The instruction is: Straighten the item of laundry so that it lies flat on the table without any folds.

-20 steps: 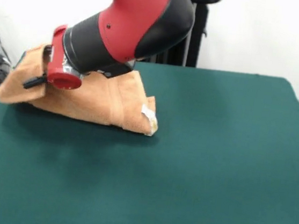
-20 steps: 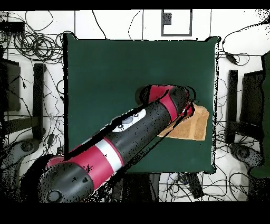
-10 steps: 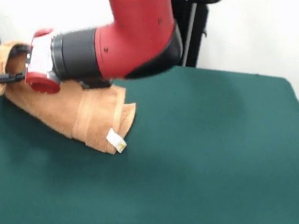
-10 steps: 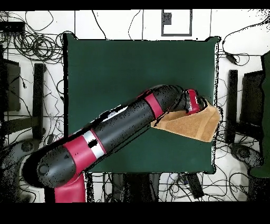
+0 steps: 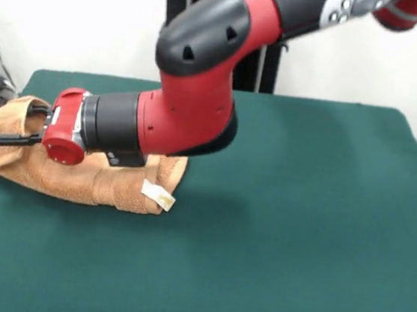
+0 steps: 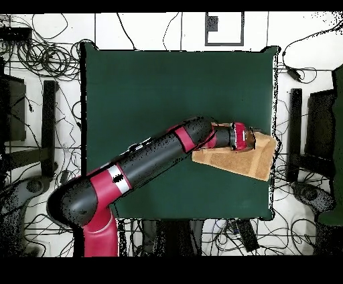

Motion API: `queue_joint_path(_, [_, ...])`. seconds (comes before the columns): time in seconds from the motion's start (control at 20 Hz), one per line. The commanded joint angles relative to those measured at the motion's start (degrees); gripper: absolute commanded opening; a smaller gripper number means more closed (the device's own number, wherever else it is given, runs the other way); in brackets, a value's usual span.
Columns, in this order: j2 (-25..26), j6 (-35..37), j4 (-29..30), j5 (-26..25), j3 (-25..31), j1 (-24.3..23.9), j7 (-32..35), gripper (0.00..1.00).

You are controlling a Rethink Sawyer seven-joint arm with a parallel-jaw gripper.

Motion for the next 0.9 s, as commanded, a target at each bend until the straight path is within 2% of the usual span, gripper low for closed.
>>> queue_joint_path(0.05, [10.2,3.0,-3.4,6.9,-10.6,-2.6,24.5,1.0])
queue_joint_path(0.2, [11.1,-5.3,-2.2,9.0,-9.6,-3.0,26.2,1.0])
queue_joint_path(0.35, [7.3,-18.1,-2.2,10.2,-1.2,-2.7,20.5,1.0])
queue_joint_path(0.5, [4.1,-20.9,-1.6,8.7,1.8,-2.1,15.7,1.0])
queue_joint_path(0.6, [1.2,-26.4,-1.3,8.2,5.1,-2.4,13.6,1.0])
queue_joint_path(0.65, [0.7,-28.4,-0.9,8.0,4.2,-2.7,13.2,1.0])
queue_joint_path(0.75, [-5.5,-31.6,-1.8,3.8,10.8,-2.8,8.5,1.0])
queue_joint_path(0.9, [-14.2,-30.7,-2.2,-2.0,19.2,-2.6,2.7,1.0])
